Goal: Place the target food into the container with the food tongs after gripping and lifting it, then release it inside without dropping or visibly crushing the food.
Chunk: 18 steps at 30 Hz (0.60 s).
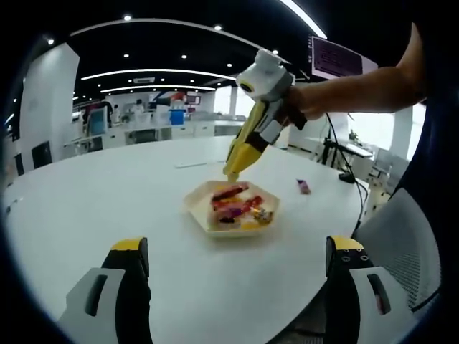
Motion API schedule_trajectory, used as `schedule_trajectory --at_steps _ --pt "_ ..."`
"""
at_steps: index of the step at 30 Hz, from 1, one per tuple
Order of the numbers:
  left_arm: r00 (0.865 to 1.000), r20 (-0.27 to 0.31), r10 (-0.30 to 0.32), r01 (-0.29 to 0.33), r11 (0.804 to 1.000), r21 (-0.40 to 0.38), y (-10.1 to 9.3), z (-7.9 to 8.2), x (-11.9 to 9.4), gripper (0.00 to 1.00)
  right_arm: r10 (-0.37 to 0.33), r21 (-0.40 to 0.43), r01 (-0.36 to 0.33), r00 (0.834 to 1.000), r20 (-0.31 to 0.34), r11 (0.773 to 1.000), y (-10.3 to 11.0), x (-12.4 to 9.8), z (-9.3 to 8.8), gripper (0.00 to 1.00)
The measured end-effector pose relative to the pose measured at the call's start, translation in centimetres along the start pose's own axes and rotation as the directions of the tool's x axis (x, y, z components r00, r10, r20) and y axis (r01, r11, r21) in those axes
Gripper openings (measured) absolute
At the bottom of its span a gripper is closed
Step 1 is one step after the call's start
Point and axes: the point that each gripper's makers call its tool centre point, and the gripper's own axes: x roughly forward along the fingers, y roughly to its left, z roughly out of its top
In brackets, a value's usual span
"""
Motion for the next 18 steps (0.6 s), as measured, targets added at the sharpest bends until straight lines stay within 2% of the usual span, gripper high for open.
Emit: schedule_trajectory --at_steps 18 --pt "1.0 0.002 0.003 -0.003 1.0 0.006 0.0 0.1 0.0 1.0 -0.012 -0.034 0.013 0.999 0.034 0.999 -0.7 -1.1 0.1 0.26"
